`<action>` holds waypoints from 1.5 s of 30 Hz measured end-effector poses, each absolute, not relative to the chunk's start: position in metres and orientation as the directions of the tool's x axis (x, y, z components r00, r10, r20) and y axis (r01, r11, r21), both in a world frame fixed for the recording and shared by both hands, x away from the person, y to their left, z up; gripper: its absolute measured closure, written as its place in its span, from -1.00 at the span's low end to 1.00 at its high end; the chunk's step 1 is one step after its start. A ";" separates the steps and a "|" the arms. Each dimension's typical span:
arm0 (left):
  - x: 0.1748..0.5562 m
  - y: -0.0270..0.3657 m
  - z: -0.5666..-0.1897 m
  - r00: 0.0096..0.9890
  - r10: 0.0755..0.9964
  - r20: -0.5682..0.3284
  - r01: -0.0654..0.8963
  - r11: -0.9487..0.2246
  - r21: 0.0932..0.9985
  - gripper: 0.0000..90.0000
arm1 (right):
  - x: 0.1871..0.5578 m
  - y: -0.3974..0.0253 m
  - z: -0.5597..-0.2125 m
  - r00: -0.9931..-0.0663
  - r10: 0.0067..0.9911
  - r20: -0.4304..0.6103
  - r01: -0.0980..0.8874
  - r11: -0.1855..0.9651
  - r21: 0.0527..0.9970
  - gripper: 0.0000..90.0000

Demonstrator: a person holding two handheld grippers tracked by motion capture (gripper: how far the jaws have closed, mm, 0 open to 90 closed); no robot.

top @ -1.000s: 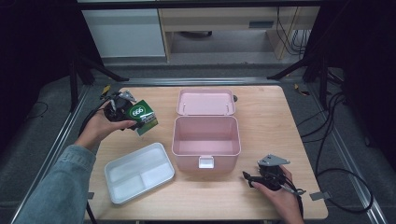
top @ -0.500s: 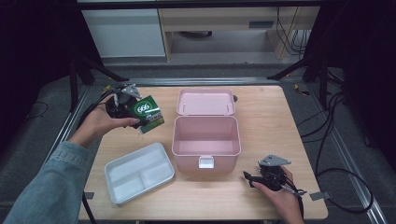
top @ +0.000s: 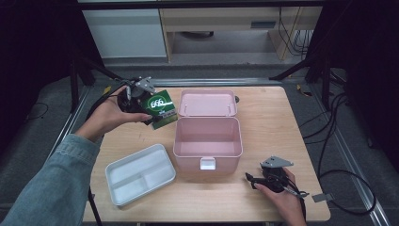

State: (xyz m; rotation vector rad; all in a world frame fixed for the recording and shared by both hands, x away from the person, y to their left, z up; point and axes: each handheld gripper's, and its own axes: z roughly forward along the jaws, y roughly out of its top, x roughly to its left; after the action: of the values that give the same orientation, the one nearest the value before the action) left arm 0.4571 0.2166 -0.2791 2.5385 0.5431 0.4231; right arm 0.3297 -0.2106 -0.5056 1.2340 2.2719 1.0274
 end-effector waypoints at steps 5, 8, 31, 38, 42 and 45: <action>0.458 0.204 -0.275 0.883 0.431 0.188 0.275 -0.798 0.537 -0.62 | 0.330 -0.210 -0.505 -0.557 0.830 0.028 0.570 0.357 0.740 -0.43; 0.458 0.194 -0.271 0.891 0.411 0.195 0.256 -0.807 0.532 -0.62 | 0.330 -0.211 -0.504 -0.555 0.831 0.025 0.566 0.356 0.744 -0.42; 0.478 0.094 -0.289 0.962 0.223 0.159 0.123 -0.870 0.477 -0.62 | 0.327 -0.217 -0.500 -0.540 0.841 0.022 0.559 0.339 0.757 -0.41; 0.477 0.077 -0.294 0.970 0.183 0.158 0.090 -0.880 0.467 -0.62 | 0.324 -0.220 -0.499 -0.534 0.845 0.018 0.558 0.337 0.758 -0.41; 0.474 0.066 -0.296 0.975 0.152 0.161 0.064 -0.891 0.450 -0.62 | 0.323 -0.223 -0.498 -0.526 0.850 0.018 0.560 0.330 0.760 -0.41; 0.470 0.057 -0.300 0.979 0.126 0.162 0.042 -0.895 0.444 -0.62 | 0.322 -0.224 -0.498 -0.525 0.851 0.016 0.559 0.331 0.760 -0.41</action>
State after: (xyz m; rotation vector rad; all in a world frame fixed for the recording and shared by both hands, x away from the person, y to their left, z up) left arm 0.4702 0.0571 -0.3000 2.6726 0.1192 0.2582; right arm 0.3225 -0.2238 -0.4984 1.2468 2.2143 1.0329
